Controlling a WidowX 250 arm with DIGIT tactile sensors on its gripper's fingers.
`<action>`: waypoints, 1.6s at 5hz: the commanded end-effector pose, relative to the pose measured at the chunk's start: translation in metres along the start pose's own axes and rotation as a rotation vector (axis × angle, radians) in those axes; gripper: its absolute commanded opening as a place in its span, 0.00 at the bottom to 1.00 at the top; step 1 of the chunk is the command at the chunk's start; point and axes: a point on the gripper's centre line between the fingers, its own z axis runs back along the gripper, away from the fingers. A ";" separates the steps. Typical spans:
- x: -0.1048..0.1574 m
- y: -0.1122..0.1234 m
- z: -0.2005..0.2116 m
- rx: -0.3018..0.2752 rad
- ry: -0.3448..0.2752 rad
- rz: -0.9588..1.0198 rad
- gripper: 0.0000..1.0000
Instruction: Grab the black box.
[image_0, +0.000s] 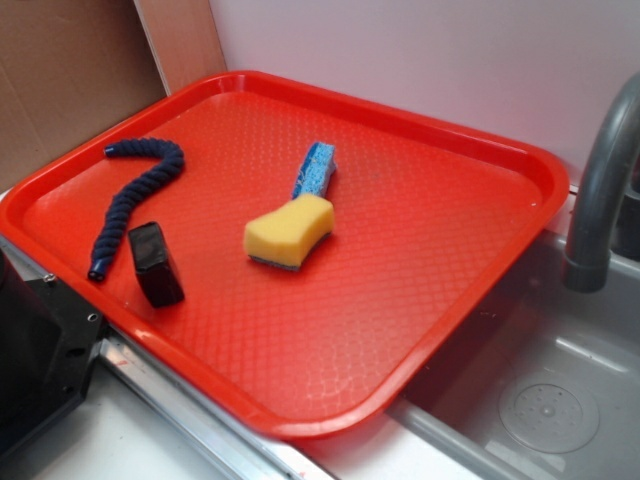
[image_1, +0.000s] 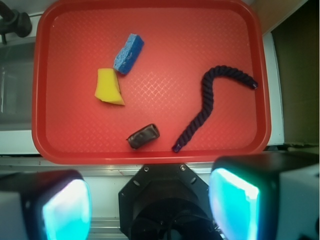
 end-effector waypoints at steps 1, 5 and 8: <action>0.022 -0.004 -0.057 0.000 -0.106 0.338 1.00; -0.004 0.013 -0.169 -0.114 0.005 0.584 1.00; 0.018 -0.005 -0.204 -0.076 0.144 0.622 1.00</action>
